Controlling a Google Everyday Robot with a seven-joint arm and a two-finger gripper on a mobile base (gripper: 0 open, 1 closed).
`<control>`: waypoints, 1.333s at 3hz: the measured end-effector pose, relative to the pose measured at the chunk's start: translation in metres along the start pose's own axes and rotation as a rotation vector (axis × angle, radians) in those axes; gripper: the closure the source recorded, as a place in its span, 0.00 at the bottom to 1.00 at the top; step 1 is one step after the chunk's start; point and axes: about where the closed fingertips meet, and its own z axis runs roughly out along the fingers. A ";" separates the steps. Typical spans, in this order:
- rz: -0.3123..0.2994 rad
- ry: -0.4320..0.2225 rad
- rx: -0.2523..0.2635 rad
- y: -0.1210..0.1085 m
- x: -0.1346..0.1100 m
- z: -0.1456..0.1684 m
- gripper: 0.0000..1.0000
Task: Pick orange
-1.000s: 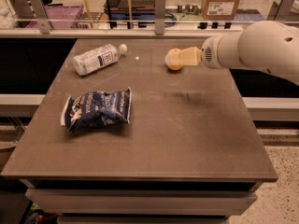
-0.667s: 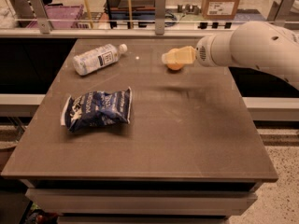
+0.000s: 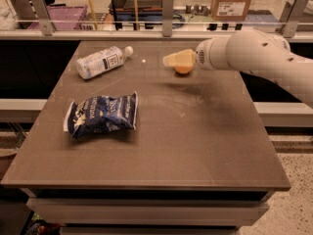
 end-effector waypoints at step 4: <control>0.024 -0.020 -0.032 0.013 0.018 0.029 0.64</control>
Offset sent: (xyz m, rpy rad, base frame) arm 0.0102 0.0196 -0.0363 0.0540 -0.0027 0.0157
